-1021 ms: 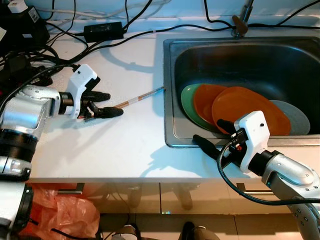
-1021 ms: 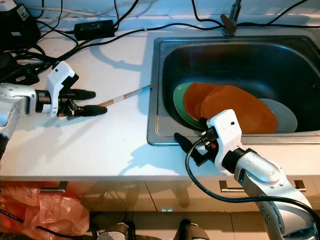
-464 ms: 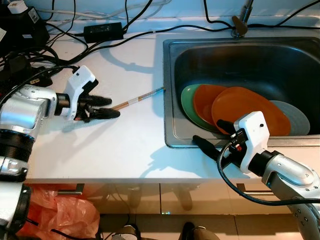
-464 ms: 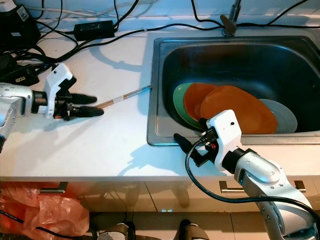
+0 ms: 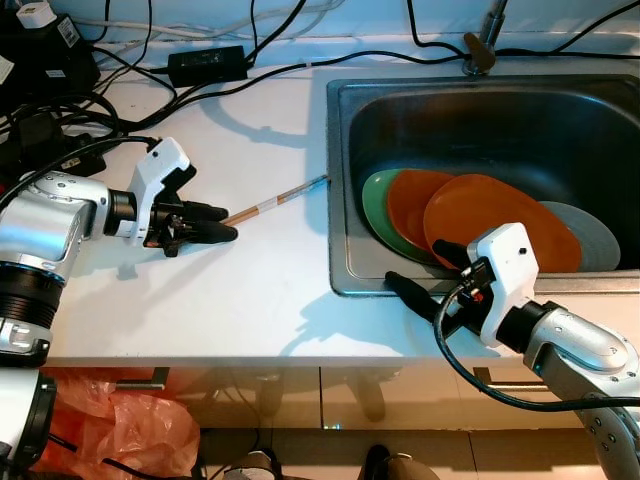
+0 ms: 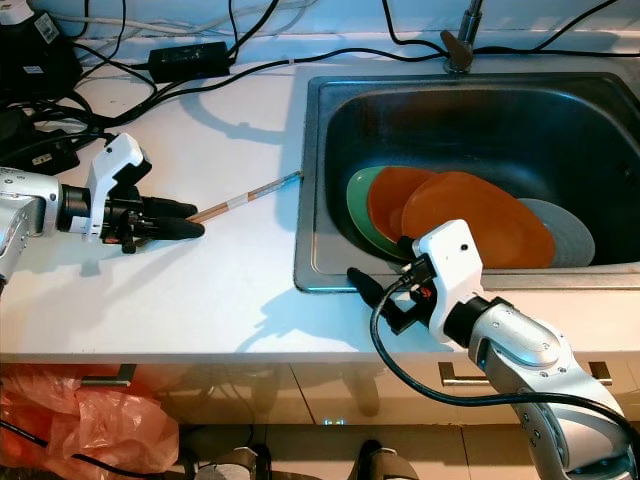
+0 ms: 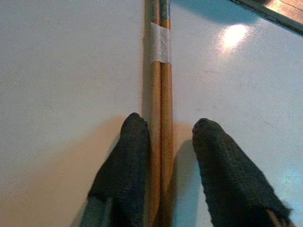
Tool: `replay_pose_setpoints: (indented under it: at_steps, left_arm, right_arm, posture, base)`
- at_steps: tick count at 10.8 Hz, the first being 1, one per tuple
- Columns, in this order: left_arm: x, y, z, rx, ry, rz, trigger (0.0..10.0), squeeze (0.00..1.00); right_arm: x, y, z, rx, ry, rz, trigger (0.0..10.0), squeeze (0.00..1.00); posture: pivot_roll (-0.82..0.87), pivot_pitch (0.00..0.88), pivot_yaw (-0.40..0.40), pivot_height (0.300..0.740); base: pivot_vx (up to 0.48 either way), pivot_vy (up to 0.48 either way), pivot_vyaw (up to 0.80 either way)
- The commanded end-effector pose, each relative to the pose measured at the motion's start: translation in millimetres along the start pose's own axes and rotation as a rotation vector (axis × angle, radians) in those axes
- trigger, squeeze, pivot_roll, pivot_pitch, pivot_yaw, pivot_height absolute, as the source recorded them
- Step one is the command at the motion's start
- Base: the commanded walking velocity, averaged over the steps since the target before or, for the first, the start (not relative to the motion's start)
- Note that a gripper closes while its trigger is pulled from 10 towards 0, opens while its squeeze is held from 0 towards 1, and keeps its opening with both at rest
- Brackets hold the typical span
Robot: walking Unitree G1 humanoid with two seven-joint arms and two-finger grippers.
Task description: Kitchen organization
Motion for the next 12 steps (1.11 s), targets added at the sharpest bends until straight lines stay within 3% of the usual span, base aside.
replay_pose_setpoints:
  at_steps: [1,8,10,12]
  left_arm:
    - [-6.7,-32.6,0.1,0.065,-0.020,0.115,0.0,0.00]
    - [-7.7,-36.0,2.2,0.073,-0.002,0.095,0.0,0.00]
    - [-7.6,-27.2,7.8,0.051,0.048,0.031,0.0,0.00]
    - [-10.1,2.1,10.2,-0.056,0.124,-0.173,0.0,0.00]
  right_arm:
    - [-3.0,-20.6,10.4,-0.048,0.051,0.087,10.0,0.00]
    - [-4.8,-21.1,9.7,-0.047,0.050,0.085,10.0,0.00]
    - [-5.7,-21.5,8.3,-0.046,0.048,0.084,10.0,0.00]
    - [-8.6,-20.6,5.3,-0.048,0.038,0.076,10.0,0.00]
  posture:
    - [0.06,0.191,0.048,0.740]
    - [0.06,0.179,0.044,0.740]
    - [0.06,0.176,0.043,0.740]
    - [0.07,0.162,0.040,0.740]
  base:
    - [0.000,0.000,0.00]
    - [0.000,0.000,0.00]
    - [0.000,0.000,0.00]
    - [0.000,0.000,0.00]
Point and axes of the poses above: a point about 5 cm out from each wrist's last joint towards the gripper, its own x axis pointing back from the gripper into the wrist, its own y axis along the axis of the wrist's last joint, z = x × y, the point moved 4 cm from there along -x, pointing out of the wrist towards the gripper, and after that the axes turned 11 degrees about x, right-handed, at the moved point
